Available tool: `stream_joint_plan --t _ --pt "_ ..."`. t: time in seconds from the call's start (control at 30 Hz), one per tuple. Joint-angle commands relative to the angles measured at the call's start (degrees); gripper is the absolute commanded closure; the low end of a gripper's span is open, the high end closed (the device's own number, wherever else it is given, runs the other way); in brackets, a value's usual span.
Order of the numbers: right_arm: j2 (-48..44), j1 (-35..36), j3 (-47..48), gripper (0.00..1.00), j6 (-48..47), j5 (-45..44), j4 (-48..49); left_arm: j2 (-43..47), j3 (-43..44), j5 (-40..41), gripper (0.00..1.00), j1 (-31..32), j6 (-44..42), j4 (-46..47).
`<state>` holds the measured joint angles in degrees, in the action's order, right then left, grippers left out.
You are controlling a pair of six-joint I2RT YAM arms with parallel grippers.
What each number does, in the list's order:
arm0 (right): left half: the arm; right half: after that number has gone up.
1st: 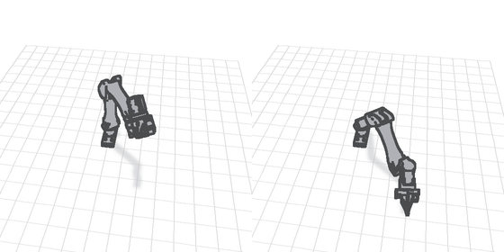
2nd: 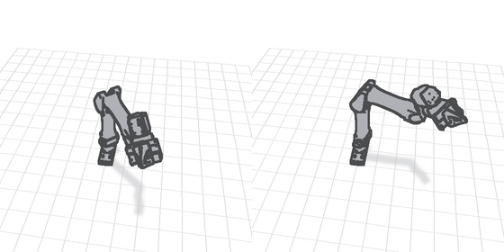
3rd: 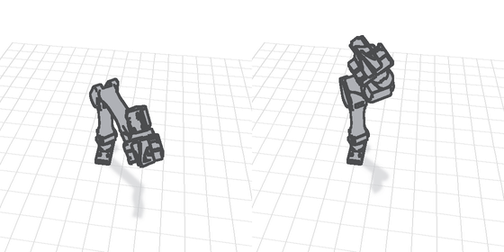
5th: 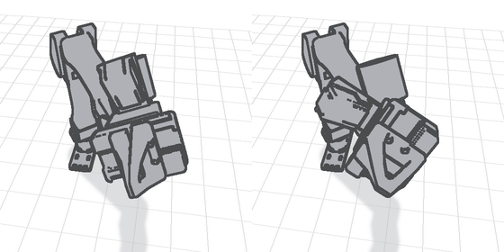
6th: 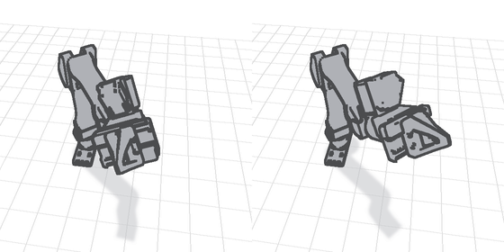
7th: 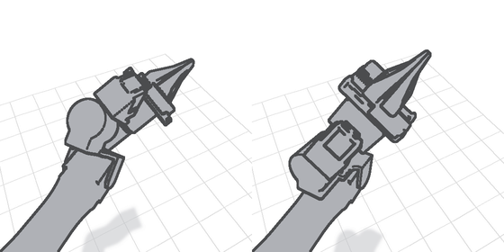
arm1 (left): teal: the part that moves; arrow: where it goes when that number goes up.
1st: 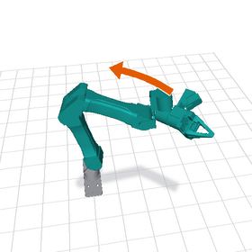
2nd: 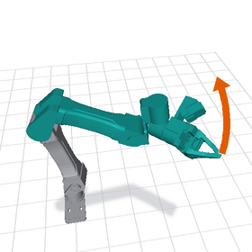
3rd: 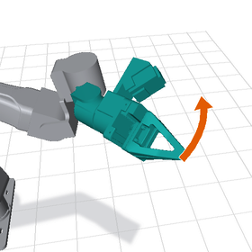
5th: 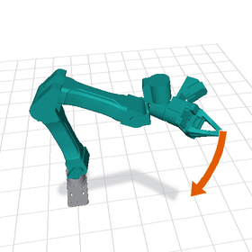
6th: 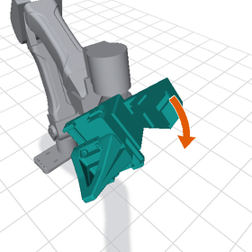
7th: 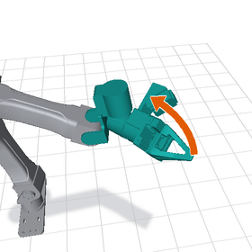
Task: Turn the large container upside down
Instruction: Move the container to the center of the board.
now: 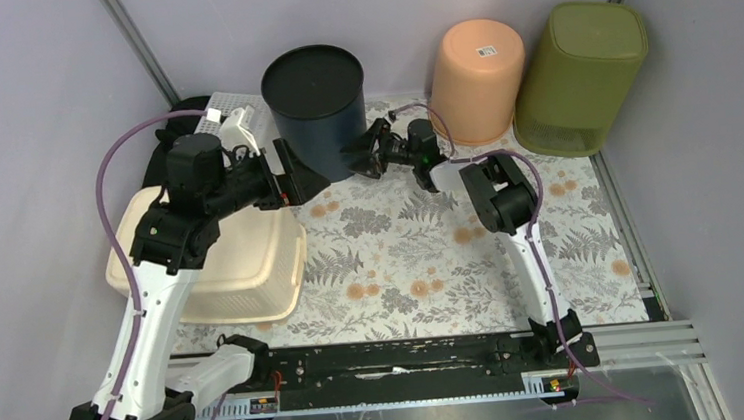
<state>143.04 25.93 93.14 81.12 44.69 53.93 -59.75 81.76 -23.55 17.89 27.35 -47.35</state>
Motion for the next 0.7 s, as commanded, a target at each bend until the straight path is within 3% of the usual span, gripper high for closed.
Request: stream_joint_plan --t 0.0,0.2,0.37,0.5,0.67 --pt "-14.2 -0.9 -7.3 0.20 -12.3 3.3 -8.5 1.4 1.6 1.4 0.00 -0.4 -0.5 0.0" --pt "-29.4 -0.8 -16.5 0.18 -30.6 4.9 -28.2 1.5 3.2 2.5 0.00 -0.4 0.6 0.4" --pt "-38.2 0.8 -20.9 0.17 -35.9 8.1 -33.5 2.4 4.1 5.4 0.00 -0.4 1.8 0.7" --pt "-44.0 5.5 -22.8 0.17 -43.3 3.7 -43.4 2.0 2.7 2.9 0.00 -0.4 2.3 1.0" --pt "-52.4 10.9 -30.5 0.16 -41.2 3.3 -40.0 5.4 -2.3 6.0 0.00 -0.4 3.0 0.7"
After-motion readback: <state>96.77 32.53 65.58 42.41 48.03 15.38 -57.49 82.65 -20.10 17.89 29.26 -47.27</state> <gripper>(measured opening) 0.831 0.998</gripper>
